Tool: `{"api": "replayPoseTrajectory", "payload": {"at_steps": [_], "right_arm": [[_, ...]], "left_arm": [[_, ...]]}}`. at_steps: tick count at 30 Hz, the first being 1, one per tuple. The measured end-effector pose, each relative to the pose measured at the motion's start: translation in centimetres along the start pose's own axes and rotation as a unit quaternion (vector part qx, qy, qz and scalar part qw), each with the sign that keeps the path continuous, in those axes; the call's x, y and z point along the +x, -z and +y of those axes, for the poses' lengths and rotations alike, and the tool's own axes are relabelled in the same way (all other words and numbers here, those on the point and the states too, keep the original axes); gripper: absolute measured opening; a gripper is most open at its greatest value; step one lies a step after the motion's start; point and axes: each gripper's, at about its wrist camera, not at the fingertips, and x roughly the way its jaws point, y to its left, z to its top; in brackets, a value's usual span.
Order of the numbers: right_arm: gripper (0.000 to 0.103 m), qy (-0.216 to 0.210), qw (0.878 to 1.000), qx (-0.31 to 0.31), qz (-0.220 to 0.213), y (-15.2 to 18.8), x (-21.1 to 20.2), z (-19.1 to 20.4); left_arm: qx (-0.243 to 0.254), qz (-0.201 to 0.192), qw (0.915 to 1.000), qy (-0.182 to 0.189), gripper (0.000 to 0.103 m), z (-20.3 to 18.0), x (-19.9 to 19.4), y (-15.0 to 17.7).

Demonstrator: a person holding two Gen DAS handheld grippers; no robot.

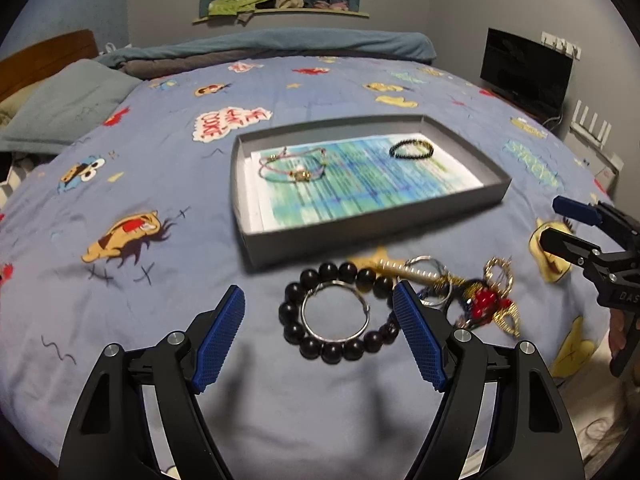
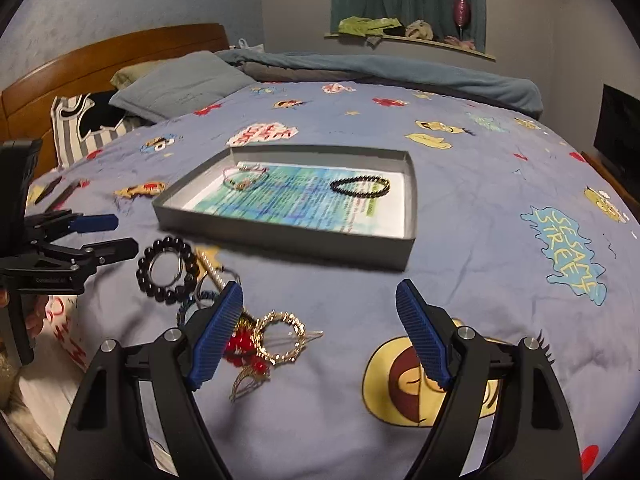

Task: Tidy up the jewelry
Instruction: 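Move both open tools back from the tray to the jewelry pile, then grasp the large black bead bracelet with left tool while right tool grasps gold ring hair clip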

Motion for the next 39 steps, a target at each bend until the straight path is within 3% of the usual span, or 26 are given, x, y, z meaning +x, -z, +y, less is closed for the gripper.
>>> {"api": "replayPoseTrajectory", "payload": {"at_steps": [8, 14, 20, 22, 25, 31, 37, 39], "right_arm": [[0.077, -0.021, 0.999, 0.005, 0.037, 2.0, 2.1, 0.3], [0.067, -0.05, 0.995, 0.021, 0.079, 2.8, 3.6, 0.4], [0.067, -0.051, 0.995, 0.003, 0.089, 3.0, 4.3, 1.5], [0.053, -0.049, 0.995, -0.005, 0.091, 3.1, 4.4, 1.8], [0.042, -0.05, 0.994, 0.001, 0.092, 3.1, 4.5, 1.6], [0.039, -0.055, 0.995, 0.012, 0.086, 3.0, 4.2, 1.0], [0.039, -0.054, 0.996, 0.028, 0.068, 2.6, 3.4, 0.0], [0.039, -0.051, 0.996, 0.03, 0.066, 2.5, 3.4, -0.1]], "left_arm": [[-0.016, 0.011, 0.9997, 0.012, 0.077, 0.4, 1.3, 1.1], [-0.014, 0.034, 0.9992, 0.016, 0.077, 0.5, 2.8, 1.6], [-0.009, 0.044, 0.9987, 0.023, 0.077, 0.4, 3.7, 1.7], [0.006, 0.044, 0.9987, 0.027, 0.077, -0.2, 3.8, 1.8], [0.015, 0.044, 0.9987, 0.021, 0.077, -0.7, 4.0, 1.8], [-0.019, 0.033, 0.9992, 0.015, 0.077, 0.9, 3.7, 1.4], [-0.057, 0.038, 0.9975, 0.021, 0.048, 2.7, 3.7, 1.4], [-0.059, 0.043, 0.9972, 0.019, 0.028, 2.9, 3.9, 1.5]]}}
